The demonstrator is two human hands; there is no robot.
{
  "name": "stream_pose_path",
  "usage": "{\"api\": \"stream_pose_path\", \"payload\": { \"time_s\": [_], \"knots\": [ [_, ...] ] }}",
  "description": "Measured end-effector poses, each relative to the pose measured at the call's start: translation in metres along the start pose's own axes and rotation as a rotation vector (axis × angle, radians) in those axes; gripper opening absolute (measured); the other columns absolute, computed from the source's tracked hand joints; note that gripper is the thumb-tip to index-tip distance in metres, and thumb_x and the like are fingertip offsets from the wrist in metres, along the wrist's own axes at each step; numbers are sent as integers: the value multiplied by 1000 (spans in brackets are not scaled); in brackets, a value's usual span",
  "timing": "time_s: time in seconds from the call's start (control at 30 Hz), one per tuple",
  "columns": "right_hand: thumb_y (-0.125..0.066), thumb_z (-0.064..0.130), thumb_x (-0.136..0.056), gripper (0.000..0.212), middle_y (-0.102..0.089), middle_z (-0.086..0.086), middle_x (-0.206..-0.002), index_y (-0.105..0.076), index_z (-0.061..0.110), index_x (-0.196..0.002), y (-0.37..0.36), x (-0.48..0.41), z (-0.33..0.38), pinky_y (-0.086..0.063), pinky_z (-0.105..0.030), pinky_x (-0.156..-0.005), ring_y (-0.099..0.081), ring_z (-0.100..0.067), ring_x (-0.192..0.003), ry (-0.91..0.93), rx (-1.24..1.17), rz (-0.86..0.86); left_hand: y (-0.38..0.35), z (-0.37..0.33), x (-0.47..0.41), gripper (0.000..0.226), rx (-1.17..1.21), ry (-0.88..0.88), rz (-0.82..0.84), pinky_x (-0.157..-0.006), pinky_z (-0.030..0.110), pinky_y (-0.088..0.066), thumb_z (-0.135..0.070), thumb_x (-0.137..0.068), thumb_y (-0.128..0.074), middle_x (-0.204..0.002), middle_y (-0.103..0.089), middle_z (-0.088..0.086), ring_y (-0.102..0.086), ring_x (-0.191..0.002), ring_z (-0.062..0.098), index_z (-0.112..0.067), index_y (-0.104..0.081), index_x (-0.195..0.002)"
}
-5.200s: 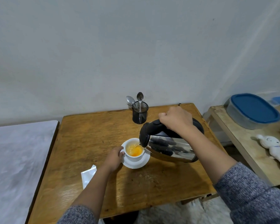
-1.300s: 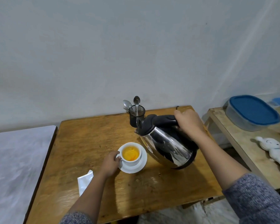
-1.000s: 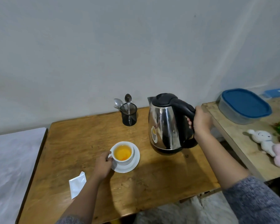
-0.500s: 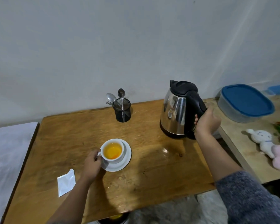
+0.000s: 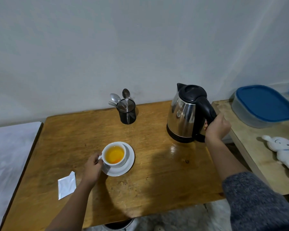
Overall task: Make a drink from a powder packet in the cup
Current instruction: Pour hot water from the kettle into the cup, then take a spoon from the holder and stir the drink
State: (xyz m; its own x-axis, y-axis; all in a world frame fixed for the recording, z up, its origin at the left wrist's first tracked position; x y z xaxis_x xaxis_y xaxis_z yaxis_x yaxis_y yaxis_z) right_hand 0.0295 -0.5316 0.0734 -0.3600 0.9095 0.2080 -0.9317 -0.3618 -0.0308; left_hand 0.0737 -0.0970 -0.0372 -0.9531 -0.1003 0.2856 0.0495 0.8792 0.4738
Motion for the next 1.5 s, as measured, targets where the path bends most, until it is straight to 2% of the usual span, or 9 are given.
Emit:
{"api": "stream_pose_path", "payload": {
  "time_s": [0.23, 0.37, 0.43, 0.63, 0.87, 0.97, 1.17, 1.3, 1.5],
  "knots": [
    [-37, 21, -93, 34, -50, -1, -56, -47, 17, -61, 3, -12, -6, -37, -23, -45, -46, -2, -34, 21, 49, 25, 0, -3, 1, 10, 6, 7, -5, -70, 33, -42, -12, -93, -48, -102, -59, 13, -54, -91, 25, -13, -57, -97],
    [-34, 19, -97, 40, -39, 1, -56, -39, 18, -57, 4, -10, -4, -33, -10, -41, -38, -8, -48, 96, 121, -11, 0, 2, 0, 17, 11, 25, -3, -75, 35, -43, -14, -93, -49, -106, -59, 13, -55, -96, 26, -9, -58, -106],
    [-31, 19, -98, 40, -32, 2, -58, -36, 18, -58, 4, -10, -2, -31, -16, -48, -31, -8, -51, 182, 170, 6, 0, 2, -1, 19, 4, 21, 14, -75, 35, -43, -14, -93, -49, -106, -59, 12, -55, -96, 26, -8, -59, -108],
    [-40, 10, -96, 19, -50, -8, -101, -54, 1, -105, -3, 5, 32, -33, 5, -64, -46, -9, -81, 505, 299, 86, 3, -2, -3, 11, 21, -14, 64, -66, 31, -43, -10, -91, -51, -95, -61, 11, -55, -89, 25, -12, -61, -95],
    [-49, -1, -87, 19, -48, -3, -105, -54, 4, -105, -68, 64, 65, -38, 0, -75, -45, 6, -83, 855, 408, 396, 7, 1, -6, 11, 32, -40, 100, -64, 25, -44, -13, -89, -54, -96, -62, 9, -57, -88, 21, -14, -62, -96],
    [-50, -4, -85, 16, -54, -5, -96, -59, 3, -97, -120, 96, 53, -40, -7, -74, -49, -4, -85, 897, 464, 587, 9, 2, -8, 15, 47, -60, 104, -67, 22, -43, -8, -89, -53, -99, -64, 8, -57, -87, 16, -13, -64, -97],
    [-47, 0, -85, 18, -60, -3, -79, -64, 8, -85, -234, 123, -28, -40, -19, -60, -55, -16, -70, 457, 698, 925, 12, 8, -17, 14, 60, -102, 188, -75, 28, -44, -15, -88, -54, -100, -65, 1, -59, -94, 15, -23, -65, -93],
    [-42, 3, -89, 21, -64, -10, -79, -55, 13, -75, -280, 125, -70, -56, -30, -69, -63, -12, -56, 151, 689, 917, 11, 19, -25, 21, 5, -104, 195, -82, 22, -42, -17, -89, -53, -113, -62, -2, -57, -104, 15, -20, -64, -107],
    [-56, 3, -87, 2, -67, -14, -79, -55, 2, -86, -319, 112, -101, -38, -13, -27, -56, -3, -28, 128, 914, 827, 10, 18, -31, 20, 7, -199, 272, -72, 1, -38, -32, -88, -53, -113, -60, 5, -55, -94, -3, -28, -60, -106]
  ]
}}
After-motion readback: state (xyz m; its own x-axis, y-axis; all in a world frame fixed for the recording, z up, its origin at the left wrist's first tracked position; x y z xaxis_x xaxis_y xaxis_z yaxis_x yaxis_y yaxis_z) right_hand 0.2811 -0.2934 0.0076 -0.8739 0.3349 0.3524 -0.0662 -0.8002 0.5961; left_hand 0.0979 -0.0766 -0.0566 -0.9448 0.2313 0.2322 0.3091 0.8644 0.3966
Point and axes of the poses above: each hand's wrist, its own x-axis away from the middle knuckle, its own y-axis out of the back of the hand, z = x × y, the point moved 7 cm from there along -x, towards the middle knuckle
